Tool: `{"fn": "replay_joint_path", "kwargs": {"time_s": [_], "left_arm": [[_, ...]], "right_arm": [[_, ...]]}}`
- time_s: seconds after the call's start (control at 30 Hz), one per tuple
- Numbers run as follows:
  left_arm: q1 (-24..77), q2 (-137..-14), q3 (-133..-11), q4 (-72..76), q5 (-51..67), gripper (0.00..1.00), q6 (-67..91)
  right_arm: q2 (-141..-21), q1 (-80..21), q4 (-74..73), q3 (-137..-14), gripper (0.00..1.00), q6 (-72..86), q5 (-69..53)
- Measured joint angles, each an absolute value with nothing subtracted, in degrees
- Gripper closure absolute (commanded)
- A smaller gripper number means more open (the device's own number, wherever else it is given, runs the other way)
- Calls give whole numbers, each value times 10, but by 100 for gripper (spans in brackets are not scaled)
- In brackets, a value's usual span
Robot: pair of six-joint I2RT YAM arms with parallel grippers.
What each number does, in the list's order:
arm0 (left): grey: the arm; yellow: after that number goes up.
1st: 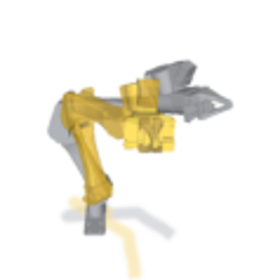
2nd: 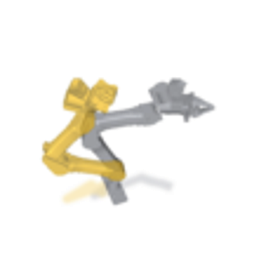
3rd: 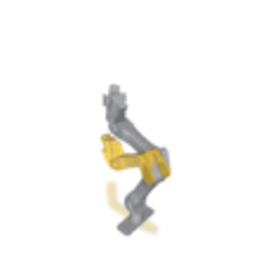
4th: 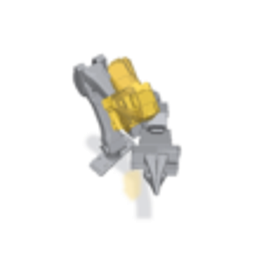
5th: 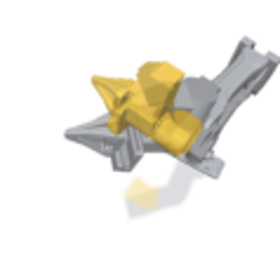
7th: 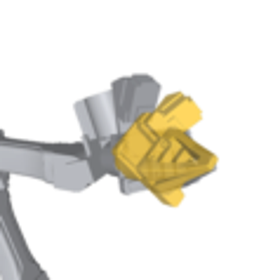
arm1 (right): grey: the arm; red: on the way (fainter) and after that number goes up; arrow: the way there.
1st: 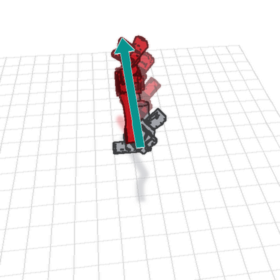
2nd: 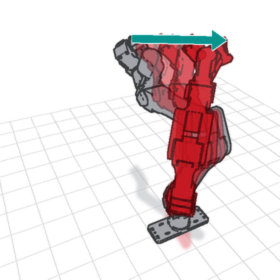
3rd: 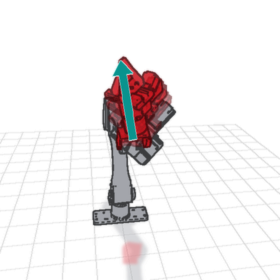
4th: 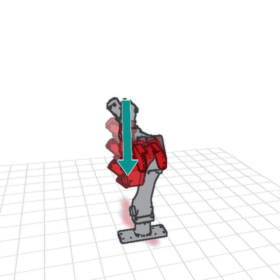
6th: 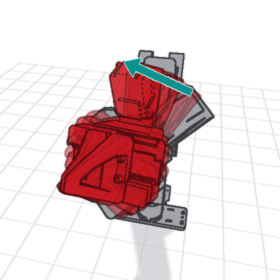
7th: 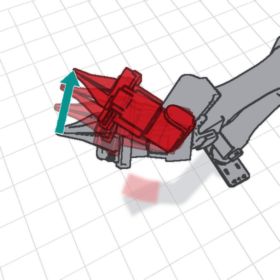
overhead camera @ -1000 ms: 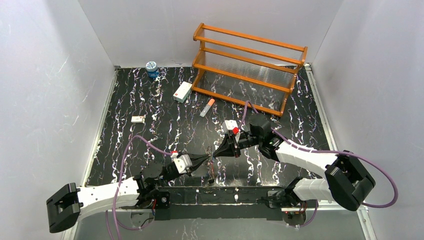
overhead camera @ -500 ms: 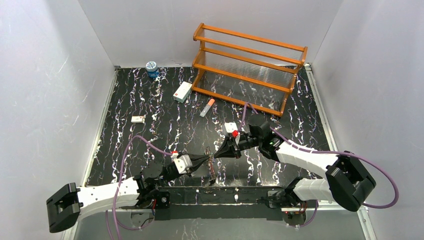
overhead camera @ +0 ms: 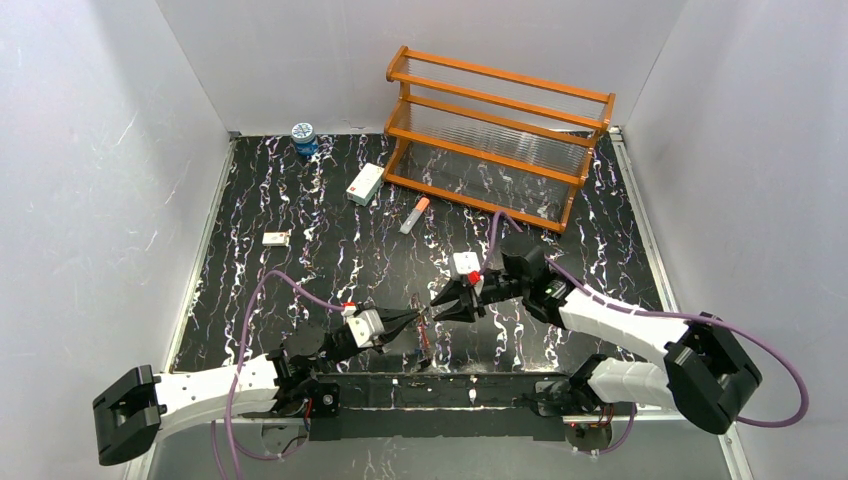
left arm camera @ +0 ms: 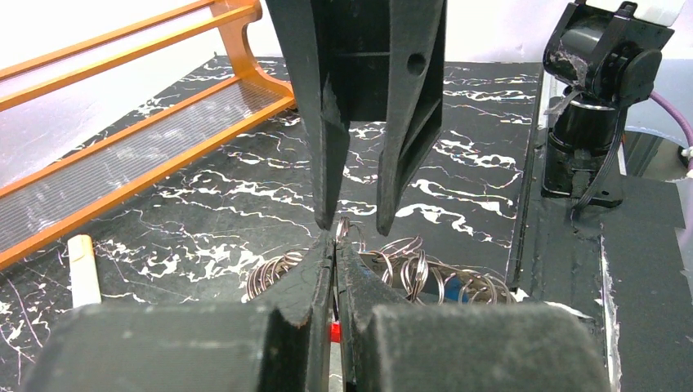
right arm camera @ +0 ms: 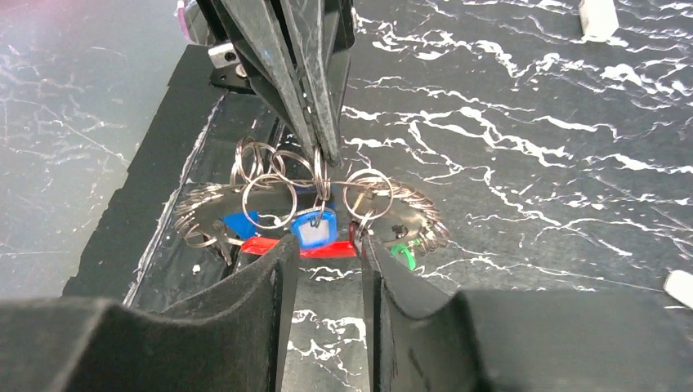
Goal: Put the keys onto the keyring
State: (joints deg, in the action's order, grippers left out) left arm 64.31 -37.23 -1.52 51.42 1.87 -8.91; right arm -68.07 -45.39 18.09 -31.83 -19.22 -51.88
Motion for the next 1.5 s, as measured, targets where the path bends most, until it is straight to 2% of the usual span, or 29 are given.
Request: {"fn": "replay_joint_path", "kwargs": {"time_s": [0.23, 0.5, 0.57, 0.67, 0.73, 0.83, 1.0, 1.13, 1.2, 1.37, 1.5], "left_arm": [[643, -377, -15, 519, 19, 100, -89], [643, -380, -15, 519, 20, 100, -89], [643, -380, -15, 519, 20, 100, -89], [643, -380, -15, 519, 21, 100, -89], [643, -380, -15, 518, 23, 100, -88], [643, -381, -15, 518, 23, 100, -88], [643, -380, -15, 519, 24, 100, -87], [643, -380, -15, 519, 23, 100, -87], [643, -380, -15, 519, 23, 100, -87], [643, -380, -15, 522, 21, 100, -88], [642, -381, -15, 521, 19, 100, -88]], "right_arm": [[-650, -455, 202, -318, 52, -166, -511], [-665, -481, 213, -334, 55, -137, -505], [-674, -489, 215, -339, 58, -134, -500], [-684, -498, 216, -343, 72, -131, -494], [-689, -501, 216, -344, 75, -130, -489], [-693, -501, 212, -345, 72, -131, -481], [-696, -502, 204, -347, 59, -135, -462], [-694, -503, 196, -347, 57, -137, -438], [-691, -503, 193, -347, 62, -137, -428], [-685, -504, 185, -347, 98, -141, -421], [-685, -505, 173, -348, 99, -147, -423]]}}
